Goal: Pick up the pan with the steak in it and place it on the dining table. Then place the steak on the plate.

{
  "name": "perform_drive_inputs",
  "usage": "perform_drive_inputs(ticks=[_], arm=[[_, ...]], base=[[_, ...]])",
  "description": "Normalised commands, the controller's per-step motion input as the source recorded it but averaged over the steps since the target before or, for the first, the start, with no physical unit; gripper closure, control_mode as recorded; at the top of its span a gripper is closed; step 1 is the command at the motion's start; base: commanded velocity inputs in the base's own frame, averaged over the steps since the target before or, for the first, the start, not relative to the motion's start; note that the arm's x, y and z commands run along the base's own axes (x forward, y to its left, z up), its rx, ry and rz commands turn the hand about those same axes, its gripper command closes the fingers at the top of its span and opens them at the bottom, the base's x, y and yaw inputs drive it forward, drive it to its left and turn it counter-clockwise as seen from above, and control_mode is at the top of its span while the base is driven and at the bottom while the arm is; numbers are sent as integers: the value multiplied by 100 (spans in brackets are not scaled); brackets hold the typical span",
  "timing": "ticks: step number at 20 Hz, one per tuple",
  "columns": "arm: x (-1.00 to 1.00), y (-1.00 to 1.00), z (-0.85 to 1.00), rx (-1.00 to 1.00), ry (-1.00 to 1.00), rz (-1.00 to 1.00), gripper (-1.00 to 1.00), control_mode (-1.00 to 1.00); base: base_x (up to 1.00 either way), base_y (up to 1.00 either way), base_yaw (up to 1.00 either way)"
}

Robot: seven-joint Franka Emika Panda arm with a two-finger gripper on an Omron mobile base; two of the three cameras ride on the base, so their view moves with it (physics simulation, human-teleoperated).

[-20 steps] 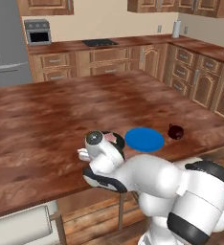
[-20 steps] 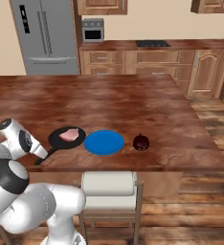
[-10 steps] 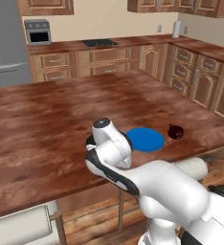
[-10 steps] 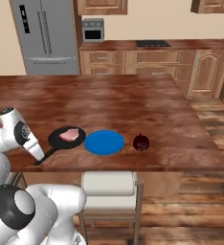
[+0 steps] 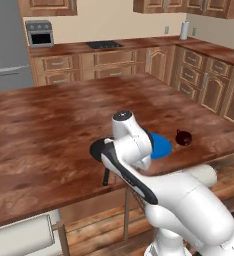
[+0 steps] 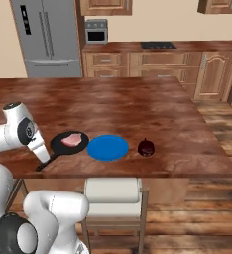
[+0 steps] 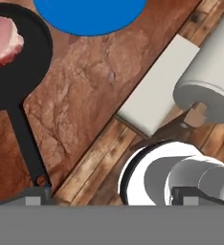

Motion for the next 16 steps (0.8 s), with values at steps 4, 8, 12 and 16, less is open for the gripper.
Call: perform_drive_inputs(ticks=[4,8,12,16], arm=[[40,-33,56,8,0,-10,-100,-100],[73,-35,29,14,0,-4,-100,-100],[86,-25,5,15,0,0,-100,-100],[62,-5,-6,13,0,3,-100,-100]], base=[[0,0,0],[0,0,0],[0,0,0],[0,0,0]])
